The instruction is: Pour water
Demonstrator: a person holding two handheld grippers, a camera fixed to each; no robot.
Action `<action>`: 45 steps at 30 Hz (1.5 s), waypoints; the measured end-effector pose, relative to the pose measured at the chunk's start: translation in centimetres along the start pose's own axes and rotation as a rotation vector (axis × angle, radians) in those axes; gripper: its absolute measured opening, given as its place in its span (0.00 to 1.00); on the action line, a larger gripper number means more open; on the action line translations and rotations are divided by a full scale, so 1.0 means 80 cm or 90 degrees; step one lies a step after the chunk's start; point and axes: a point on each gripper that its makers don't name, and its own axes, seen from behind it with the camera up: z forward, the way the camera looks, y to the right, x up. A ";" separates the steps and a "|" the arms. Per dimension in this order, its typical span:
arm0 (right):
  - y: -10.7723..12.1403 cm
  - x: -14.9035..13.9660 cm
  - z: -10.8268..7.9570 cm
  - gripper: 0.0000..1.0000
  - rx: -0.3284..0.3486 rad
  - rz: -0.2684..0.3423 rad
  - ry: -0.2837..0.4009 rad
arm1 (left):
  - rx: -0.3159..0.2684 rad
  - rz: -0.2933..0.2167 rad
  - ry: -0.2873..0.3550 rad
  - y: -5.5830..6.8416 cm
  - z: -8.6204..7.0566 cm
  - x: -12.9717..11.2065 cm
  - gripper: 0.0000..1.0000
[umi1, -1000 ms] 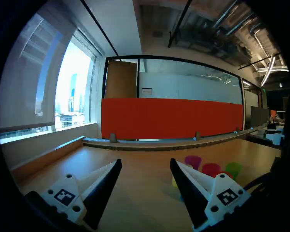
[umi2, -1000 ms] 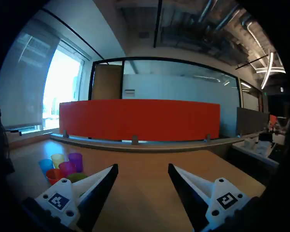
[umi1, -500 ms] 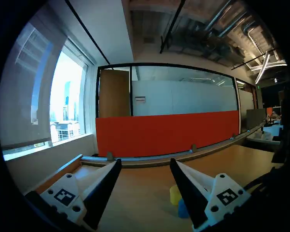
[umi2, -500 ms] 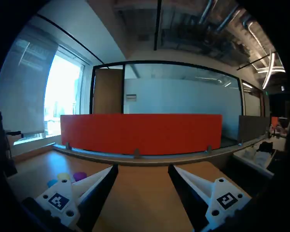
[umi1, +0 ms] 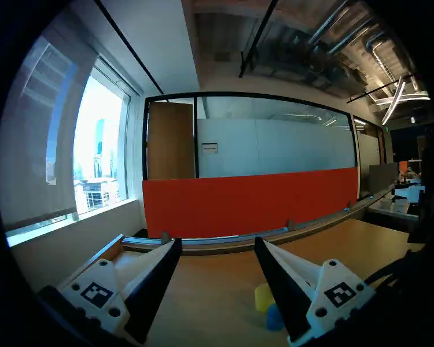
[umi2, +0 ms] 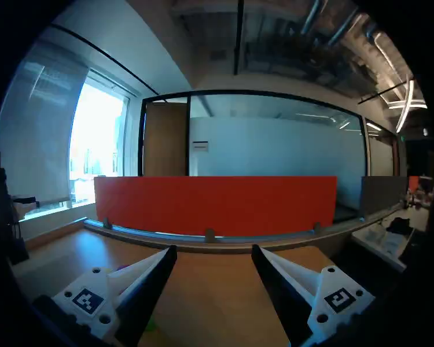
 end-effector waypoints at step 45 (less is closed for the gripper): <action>-0.081 0.015 -0.009 1.00 0.224 -0.036 -0.035 | -0.210 -0.021 -0.015 0.063 0.004 0.028 0.93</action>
